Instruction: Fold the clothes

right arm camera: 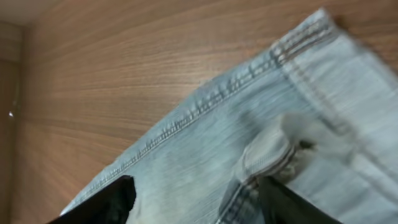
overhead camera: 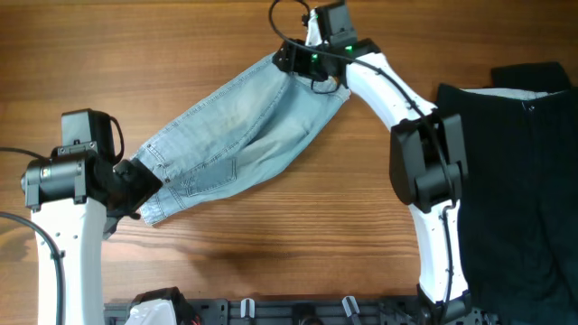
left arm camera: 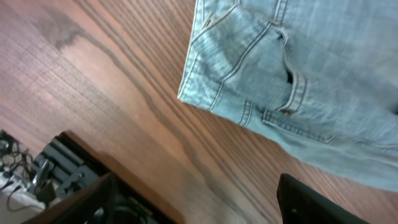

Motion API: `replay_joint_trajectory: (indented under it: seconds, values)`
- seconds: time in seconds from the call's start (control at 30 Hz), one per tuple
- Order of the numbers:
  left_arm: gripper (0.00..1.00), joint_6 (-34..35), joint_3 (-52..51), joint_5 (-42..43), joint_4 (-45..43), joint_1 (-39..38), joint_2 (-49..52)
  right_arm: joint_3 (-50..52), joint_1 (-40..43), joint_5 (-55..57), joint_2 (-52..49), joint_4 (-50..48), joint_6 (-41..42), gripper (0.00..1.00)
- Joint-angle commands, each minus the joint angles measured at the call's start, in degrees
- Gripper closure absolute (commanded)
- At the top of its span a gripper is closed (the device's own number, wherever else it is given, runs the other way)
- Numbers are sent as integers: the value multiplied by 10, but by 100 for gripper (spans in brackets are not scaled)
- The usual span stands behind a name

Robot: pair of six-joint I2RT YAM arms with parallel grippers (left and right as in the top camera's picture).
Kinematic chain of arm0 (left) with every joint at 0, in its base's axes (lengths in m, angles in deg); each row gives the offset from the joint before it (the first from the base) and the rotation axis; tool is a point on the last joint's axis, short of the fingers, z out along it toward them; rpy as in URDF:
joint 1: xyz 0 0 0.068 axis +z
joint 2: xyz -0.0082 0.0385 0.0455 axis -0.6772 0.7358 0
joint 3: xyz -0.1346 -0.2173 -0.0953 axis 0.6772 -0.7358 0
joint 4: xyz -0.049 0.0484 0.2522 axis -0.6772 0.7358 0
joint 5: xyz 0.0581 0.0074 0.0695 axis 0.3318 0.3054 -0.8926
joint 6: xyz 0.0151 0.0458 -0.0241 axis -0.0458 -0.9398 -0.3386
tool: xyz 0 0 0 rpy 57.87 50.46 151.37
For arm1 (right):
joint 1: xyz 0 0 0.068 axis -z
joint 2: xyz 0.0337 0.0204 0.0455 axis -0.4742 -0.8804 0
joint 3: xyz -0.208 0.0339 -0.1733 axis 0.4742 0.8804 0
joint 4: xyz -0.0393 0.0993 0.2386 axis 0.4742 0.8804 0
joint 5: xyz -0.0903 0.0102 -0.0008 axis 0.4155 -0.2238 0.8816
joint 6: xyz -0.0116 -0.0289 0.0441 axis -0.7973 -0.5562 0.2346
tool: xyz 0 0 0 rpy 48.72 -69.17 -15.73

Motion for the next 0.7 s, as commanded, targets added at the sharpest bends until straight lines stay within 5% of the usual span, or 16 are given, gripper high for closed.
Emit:
replay_joint_trajectory:
  seconds: [0.0, 0.37, 0.67]
  values:
    - [18, 8, 10, 3, 4, 3, -3, 1, 4, 50, -13, 21, 75, 30]
    - [18, 9, 10, 3, 4, 3, -3, 1, -9, 79, -40, -25, 105, 32]
    - [18, 9, 10, 3, 4, 3, -3, 1, -7, 108, -50, -5, 120, 56]
